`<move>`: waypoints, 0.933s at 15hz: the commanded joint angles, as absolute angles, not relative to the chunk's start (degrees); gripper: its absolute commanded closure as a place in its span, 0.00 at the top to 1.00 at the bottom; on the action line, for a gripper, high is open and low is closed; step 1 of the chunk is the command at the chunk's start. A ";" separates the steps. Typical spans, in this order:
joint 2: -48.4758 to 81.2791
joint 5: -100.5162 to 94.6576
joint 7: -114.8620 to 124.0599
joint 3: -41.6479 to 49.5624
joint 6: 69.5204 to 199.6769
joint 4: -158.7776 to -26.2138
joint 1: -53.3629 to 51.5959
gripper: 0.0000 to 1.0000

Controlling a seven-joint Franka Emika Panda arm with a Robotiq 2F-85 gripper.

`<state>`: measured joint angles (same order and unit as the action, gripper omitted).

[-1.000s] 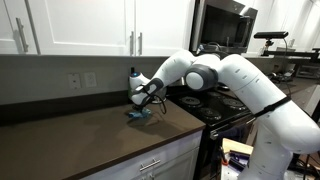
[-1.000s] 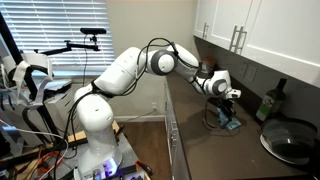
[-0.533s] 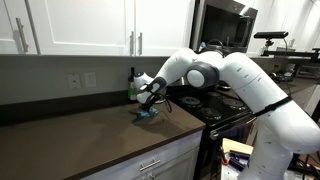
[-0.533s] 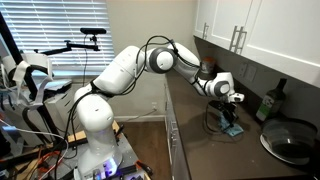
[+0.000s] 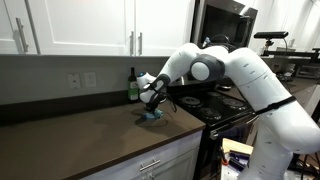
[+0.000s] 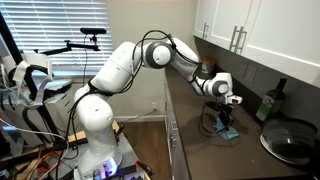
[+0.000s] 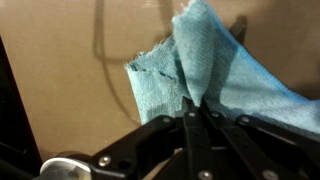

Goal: Get the towel and clean the slight part of the kitchen unit base top

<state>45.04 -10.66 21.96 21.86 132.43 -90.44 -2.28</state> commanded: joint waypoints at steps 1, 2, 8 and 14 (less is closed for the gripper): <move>41.35 -12.54 21.06 19.62 131.90 -95.18 -1.67 0.03; 41.10 -12.55 20.84 19.20 131.96 -95.74 -1.66 0.03; 38.59 -12.86 17.19 15.62 131.89 -99.34 -1.48 0.03; 35.16 -12.37 10.46 11.27 134.08 -103.83 -0.88 0.03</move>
<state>37.93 -12.05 14.38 14.41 132.59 -99.44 -2.18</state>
